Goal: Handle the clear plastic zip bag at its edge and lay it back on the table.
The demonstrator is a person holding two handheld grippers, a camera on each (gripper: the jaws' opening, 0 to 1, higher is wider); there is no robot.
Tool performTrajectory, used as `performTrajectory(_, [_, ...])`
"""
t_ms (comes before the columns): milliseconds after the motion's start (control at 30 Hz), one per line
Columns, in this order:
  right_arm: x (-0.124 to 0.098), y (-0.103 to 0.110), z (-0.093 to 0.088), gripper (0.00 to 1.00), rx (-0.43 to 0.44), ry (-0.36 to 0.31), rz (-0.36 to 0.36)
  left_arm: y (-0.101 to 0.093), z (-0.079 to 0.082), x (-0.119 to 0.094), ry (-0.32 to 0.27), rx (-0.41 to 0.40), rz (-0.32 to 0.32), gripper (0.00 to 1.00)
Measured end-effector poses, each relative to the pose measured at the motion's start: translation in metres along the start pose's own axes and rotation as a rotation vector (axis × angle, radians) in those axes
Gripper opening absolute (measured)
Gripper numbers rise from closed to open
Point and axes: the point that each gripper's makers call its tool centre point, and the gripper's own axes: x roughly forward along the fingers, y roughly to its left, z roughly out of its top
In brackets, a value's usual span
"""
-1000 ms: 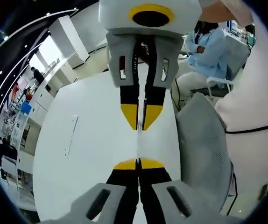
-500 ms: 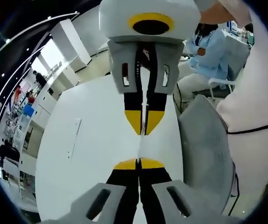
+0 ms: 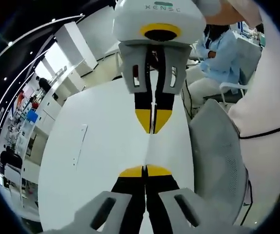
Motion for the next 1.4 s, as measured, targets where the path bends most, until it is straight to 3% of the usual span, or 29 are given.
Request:
performTrajectory(367, [-0.003,-0.001,-0.015,0.00,-0.005,0.050,-0.007,0.002,-0.003,-0.004,-0.018,-0.012,0.015,0.00])
performTrajectory(1400, [-0.015,-0.005,-0.043,0.00,0.034,0.088,-0.015,0.006,-0.002,-0.014,-0.071,-0.039,0.050,0.00])
